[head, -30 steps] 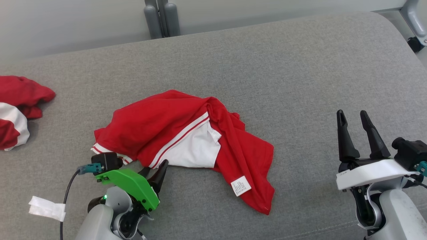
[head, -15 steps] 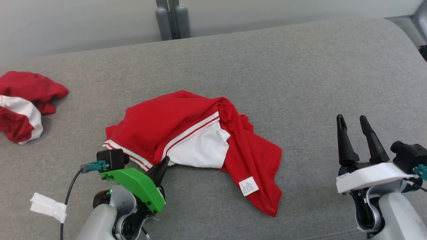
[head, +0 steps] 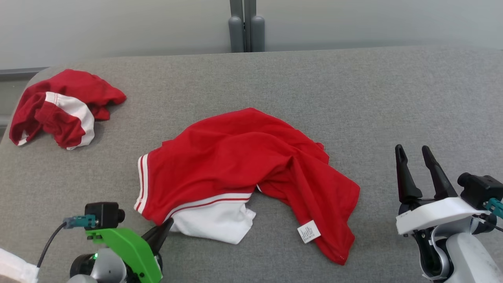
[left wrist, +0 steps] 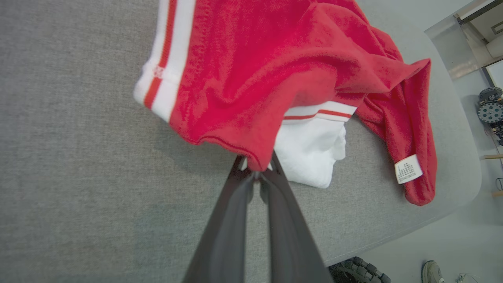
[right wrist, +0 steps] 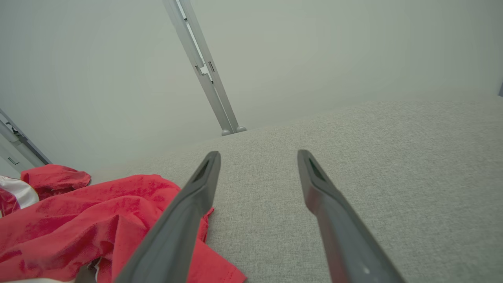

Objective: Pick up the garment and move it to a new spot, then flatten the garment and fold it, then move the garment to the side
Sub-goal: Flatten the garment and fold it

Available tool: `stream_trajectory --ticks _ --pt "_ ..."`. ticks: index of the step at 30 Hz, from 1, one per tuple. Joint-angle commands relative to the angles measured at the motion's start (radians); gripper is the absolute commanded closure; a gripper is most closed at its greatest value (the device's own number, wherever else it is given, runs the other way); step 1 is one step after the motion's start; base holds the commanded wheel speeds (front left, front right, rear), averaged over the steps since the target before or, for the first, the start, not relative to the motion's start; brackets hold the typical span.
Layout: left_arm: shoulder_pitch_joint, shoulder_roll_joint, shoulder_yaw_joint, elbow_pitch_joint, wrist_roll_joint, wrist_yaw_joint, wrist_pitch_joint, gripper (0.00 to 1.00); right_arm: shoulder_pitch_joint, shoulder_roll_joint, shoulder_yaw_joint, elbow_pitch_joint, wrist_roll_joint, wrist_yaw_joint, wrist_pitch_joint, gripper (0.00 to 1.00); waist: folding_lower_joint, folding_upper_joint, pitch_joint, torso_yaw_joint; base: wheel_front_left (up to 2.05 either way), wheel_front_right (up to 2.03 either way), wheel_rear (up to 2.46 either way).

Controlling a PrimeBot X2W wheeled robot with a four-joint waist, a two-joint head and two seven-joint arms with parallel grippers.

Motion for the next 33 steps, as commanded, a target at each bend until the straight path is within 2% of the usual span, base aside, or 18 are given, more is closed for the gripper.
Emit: stream_trajectory --ticks 1,2,7,8,9,10,11,12,17,20,25,29,33 --pt "0.020 0.026 0.005 0.006 0.014 0.016 0.008 1.00 0.004 -0.006 0.006 0.005 0.004 0.000 0.007 0.00 0.0000 0.0000 -0.005 0.011 0.00 0.00 0.00" --pt "0.028 0.044 0.006 0.012 0.026 0.026 0.014 1.00 0.002 -0.008 0.009 0.007 0.005 0.000 0.007 0.00 0.0000 0.0000 -0.006 0.012 0.00 0.00 0.00" --pt "0.048 0.053 0.035 0.038 0.019 0.049 -0.006 1.00 0.004 -0.014 0.013 0.011 0.011 0.000 0.008 0.00 0.0000 0.0000 -0.007 0.010 0.00 0.00 0.00" --pt "0.047 0.051 0.038 0.050 0.027 0.052 -0.019 0.96 0.005 -0.014 0.013 0.012 0.011 0.000 0.009 0.00 0.0000 0.0000 -0.006 0.008 0.00 0.00 0.00" --pt "0.043 0.048 0.039 0.059 0.034 0.052 -0.033 0.80 0.005 -0.015 0.014 0.013 0.011 0.000 0.010 0.00 0.0000 0.0000 -0.006 0.007 0.00 0.00 0.00" --pt "0.037 0.041 0.040 0.072 0.040 0.050 -0.053 0.69 0.005 -0.016 0.015 0.015 0.010 0.000 0.010 0.00 0.0000 0.0000 -0.006 0.006 0.00 0.00 0.00" --pt "0.032 0.035 0.040 0.081 0.046 0.047 -0.069 0.64 0.006 -0.017 0.016 0.016 0.010 0.000 0.010 0.00 0.0000 0.0000 -0.007 0.004 0.00 0.00 0.00" --pt "0.030 0.025 0.038 0.093 0.045 0.043 -0.083 0.00 0.008 -0.018 0.018 0.020 0.007 0.000 0.011 0.00 0.0000 0.0000 -0.009 0.003 0.00 0.00 0.00" --pt "0.046 0.026 0.028 0.108 0.078 0.041 -0.142 0.00 0.019 -0.014 0.027 0.030 0.006 0.000 0.010 0.00 0.0000 0.0000 -0.030 -0.004 0.00 0.00 0.00" --pt "0.068 0.027 0.032 0.071 0.128 0.044 -0.225 0.00 0.030 -0.012 0.030 0.034 0.007 0.000 0.007 0.00 0.0000 0.0000 -0.050 -0.006 0.00 0.00 0.00" --pt "0.090 0.010 0.038 0.013 0.252 0.108 -0.418 0.00 0.052 -0.004 0.034 0.037 0.007 0.000 0.002 0.00 0.0000 0.0000 -0.073 -0.001 0.00 0.00 0.00" --pt "0.096 -0.006 0.032 0.026 0.342 0.158 -0.559 0.00 0.060 -0.003 0.038 0.038 0.006 0.000 0.000 0.00 0.0000 0.0000 -0.084 0.000 0.00 0.00 0.00" --pt "0.083 -0.029 0.034 0.034 0.391 0.171 -0.641 0.00 0.067 -0.007 0.040 0.035 0.010 0.000 0.000 0.00 0.0000 0.0000 -0.091 0.000 0.00 0.00 0.00"
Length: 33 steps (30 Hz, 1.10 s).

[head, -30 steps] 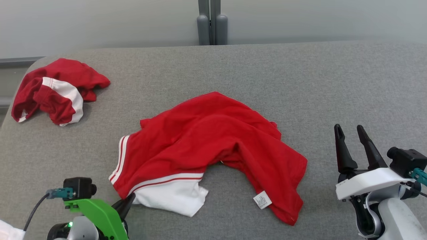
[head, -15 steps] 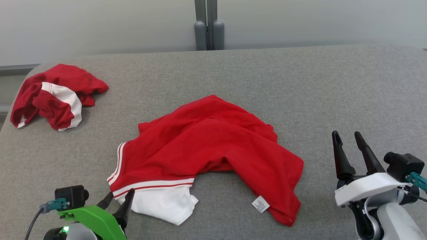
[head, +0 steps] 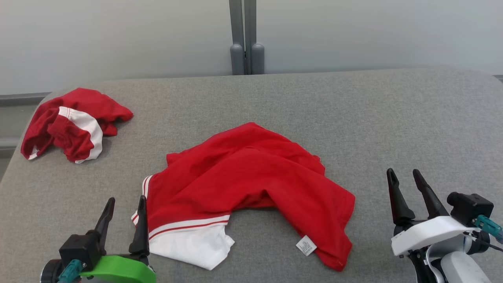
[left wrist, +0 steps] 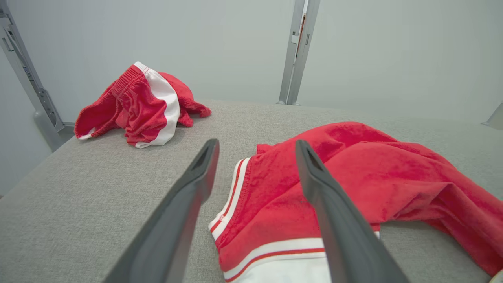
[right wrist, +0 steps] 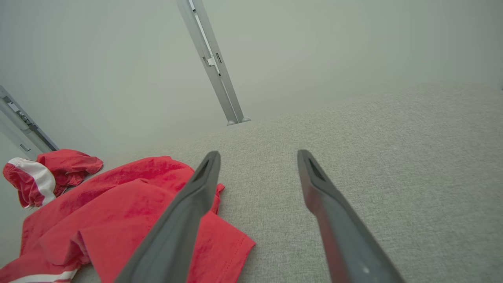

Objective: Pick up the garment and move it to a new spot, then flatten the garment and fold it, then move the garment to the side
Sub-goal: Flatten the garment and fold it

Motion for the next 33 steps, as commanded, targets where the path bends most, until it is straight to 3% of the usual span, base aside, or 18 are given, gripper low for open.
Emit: stream_trajectory --ticks 1,9,15,22,27,33 --pt "-0.003 -0.005 0.007 0.002 0.013 0.002 -0.014 0.00 0.010 -0.005 0.000 -0.001 0.005 0.000 -0.004 0.00 0.0000 0.0000 -0.002 0.000 0.00 0.00 0.00" --pt "-0.011 -0.033 0.010 0.013 0.044 -0.014 -0.031 0.00 -0.003 -0.013 0.012 0.002 0.005 0.000 0.030 0.00 0.0000 0.0000 0.002 0.013 0.00 0.00 0.00" --pt "-0.042 -0.052 -0.005 0.006 0.066 -0.043 -0.032 0.00 -0.105 -0.032 0.054 0.036 0.013 0.000 0.162 0.00 0.0000 0.0000 0.038 0.053 0.00 0.00 0.00" --pt "-0.079 -0.103 -0.010 0.005 0.107 -0.080 -0.032 0.00 -0.294 -0.034 0.069 0.181 0.070 0.000 0.403 0.00 0.0000 0.0000 0.088 0.157 0.00 0.00 0.00" --pt "-0.105 -0.136 -0.004 0.029 0.120 -0.107 -0.032 0.00 -0.389 -0.056 0.065 0.294 0.057 0.000 0.496 0.00 0.0000 0.0000 0.127 0.228 0.00 0.00 0.00" --pt "-0.127 -0.175 0.006 0.060 0.142 -0.138 -0.032 0.00 -0.453 -0.032 0.029 0.435 0.060 0.000 0.592 0.00 0.0000 0.0000 0.166 0.282 0.00 0.00 0.00"
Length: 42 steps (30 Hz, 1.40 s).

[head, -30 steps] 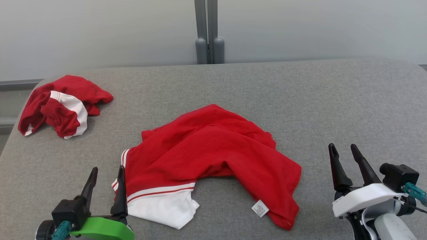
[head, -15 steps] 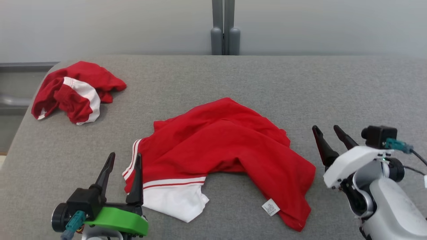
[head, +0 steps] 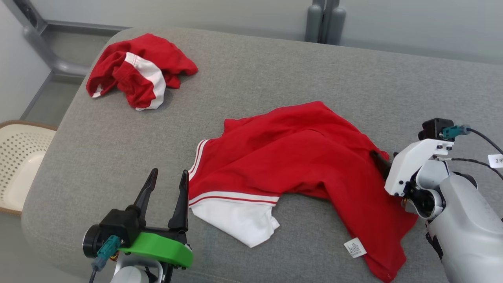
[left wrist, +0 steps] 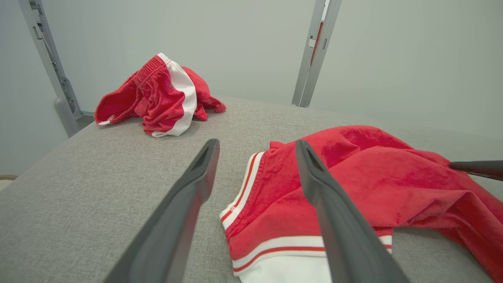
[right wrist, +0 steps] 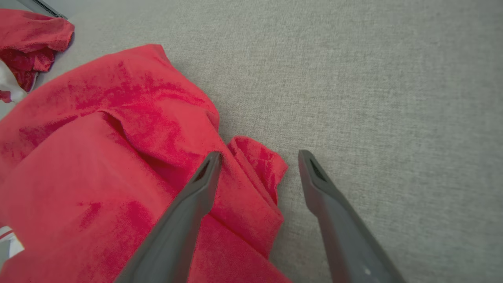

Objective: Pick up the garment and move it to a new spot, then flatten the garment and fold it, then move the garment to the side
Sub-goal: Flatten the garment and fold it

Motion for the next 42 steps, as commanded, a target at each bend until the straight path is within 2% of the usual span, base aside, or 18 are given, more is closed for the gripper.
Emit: stream_trajectory --ticks 1,3,4,5,7,17,25,30,35,36,37,38,42 --pt "-0.016 -0.007 0.010 0.005 0.011 -0.007 -0.003 0.00 -0.009 0.005 -0.007 0.023 0.001 0.001 0.022 0.00 0.0000 0.0000 0.044 0.049 0.00 0.00 0.00" --pt "-0.016 -0.012 0.020 0.011 0.018 -0.011 -0.003 0.00 -0.013 0.014 -0.007 0.049 0.007 0.000 0.053 0.00 0.0000 0.0000 0.045 0.054 0.00 0.00 0.00" --pt "-0.016 -0.015 0.026 0.013 0.023 -0.015 -0.003 0.00 -0.007 0.022 -0.004 0.059 0.016 0.001 0.070 0.09 0.0000 0.0000 0.045 0.056 0.00 0.00 0.00" --pt "-0.015 -0.017 0.031 0.015 0.027 -0.018 -0.003 0.00 -0.002 0.027 0.001 0.061 0.022 0.001 0.079 0.48 0.0000 0.0000 0.044 0.057 0.00 0.00 0.00" --pt "-0.012 -0.021 0.041 0.018 0.030 -0.020 -0.003 0.00 0.007 0.031 0.011 0.049 0.033 0.001 0.080 1.00 0.0000 0.0000 0.041 0.056 0.00 0.00 0.00" --pt "-0.018 -0.040 0.063 0.011 0.057 -0.045 -0.003 0.00 -0.070 -0.027 -0.023 -0.026 0.007 0.000 -0.030 1.00 0.0000 0.0000 0.062 0.035 0.00 0.00 0.00" --pt "-0.069 -0.062 0.067 -0.036 0.075 -0.066 -0.003 0.00 -0.273 -0.138 -0.066 -0.037 -0.076 0.000 -0.023 1.00 0.0000 0.0000 0.209 0.057 0.00 0.00 0.00" --pt "-0.108 -0.072 0.060 -0.052 0.072 -0.077 -0.002 0.00 -0.411 -0.201 -0.070 0.004 -0.121 0.000 -0.032 1.00 0.0000 0.0000 0.294 0.084 0.00 0.00 0.00" --pt "-0.132 -0.078 0.052 -0.047 0.067 -0.084 -0.002 0.00 -0.512 -0.235 -0.078 0.086 -0.185 0.000 -0.066 1.00 0.0000 0.0000 0.323 0.103 0.00 0.00 0.00" --pt "-0.135 -0.078 0.052 -0.044 0.067 -0.085 -0.002 0.00 -0.529 -0.237 -0.074 0.107 -0.191 0.000 -0.073 0.93 0.0000 0.0000 0.323 0.104 0.00 0.00 0.00" --pt "-0.138 -0.078 0.052 -0.040 0.066 -0.086 -0.002 0.00 -0.541 -0.238 -0.070 0.123 -0.199 0.000 -0.087 0.54 0.0000 0.0000 0.320 0.105 0.00 0.00 0.00" --pt "-0.138 -0.078 0.054 -0.037 0.067 -0.085 -0.002 0.00 -0.551 -0.239 -0.067 0.142 -0.213 0.000 -0.108 0.00 0.0000 0.0000 0.314 0.103 0.00 0.00 0.00" --pt "-0.124 -0.079 0.065 -0.024 0.078 -0.088 -0.002 0.00 -0.535 -0.196 -0.036 0.188 -0.221 0.000 -0.187 0.00 0.0000 0.0000 0.261 0.081 0.00 0.00 0.00"
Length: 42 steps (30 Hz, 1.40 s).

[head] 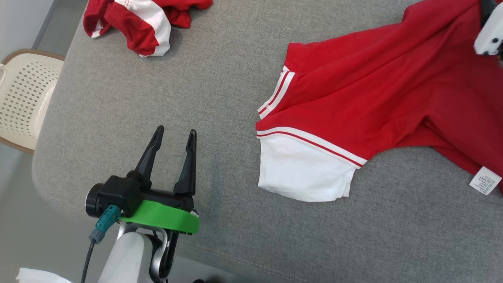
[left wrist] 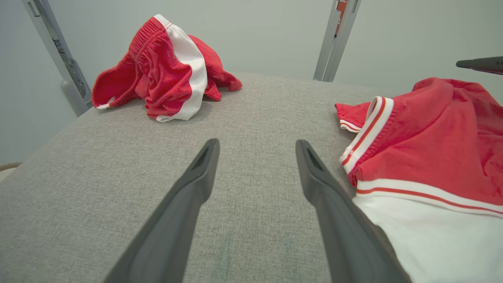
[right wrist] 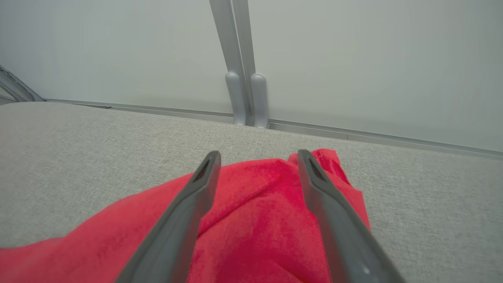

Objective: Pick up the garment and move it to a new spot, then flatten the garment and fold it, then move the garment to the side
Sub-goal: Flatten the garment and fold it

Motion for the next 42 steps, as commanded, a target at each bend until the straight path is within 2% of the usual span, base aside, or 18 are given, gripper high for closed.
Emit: stream_trajectory --ticks 1,9,13,18,26,35,42 --pt "0.008 0.000 0.011 0.007 0.015 -0.003 0.000 0.00 0.025 0.023 0.015 0.006 -0.001 0.000 -0.034 0.00 -0.0002 0.0000 -0.056 -0.031 0.00 0.00 0.00" --pt "0.055 0.015 0.063 0.018 0.046 -0.003 -0.001 0.00 0.141 0.095 0.125 -0.080 0.092 0.000 -0.201 0.00 -0.0002 0.0000 -0.210 -0.137 0.00 0.00 0.00" --pt "0.083 0.026 0.095 0.015 0.052 0.005 0.000 0.00 0.233 0.107 0.168 -0.170 0.141 0.000 -0.286 0.00 -0.0002 0.0000 -0.286 -0.189 0.00 0.00 0.00" --pt "0.131 0.033 0.127 0.006 0.033 0.007 0.000 0.00 0.376 0.091 0.181 -0.277 0.192 0.000 -0.351 0.00 -0.0002 0.0000 -0.363 -0.245 0.00 0.00 0.00" --pt "0.215 0.052 0.152 -0.015 0.030 0.018 0.000 0.00 0.656 0.093 0.084 -0.445 0.204 0.000 -0.401 0.00 -0.0002 0.0000 -0.446 -0.305 0.00 0.00 0.00" --pt "0.264 0.052 0.178 -0.059 0.036 0.022 0.000 0.00 0.961 0.203 -0.078 -0.674 0.098 0.000 -0.426 0.00 -0.0002 0.0000 -0.453 -0.343 0.00 0.00 0.00" --pt "0.302 0.046 0.181 -0.063 0.055 0.015 0.000 0.00 1.073 0.260 -0.122 -0.698 0.052 0.000 -0.427 0.00 -0.0002 0.0000 -0.460 -0.361 0.00 0.00 0.00"
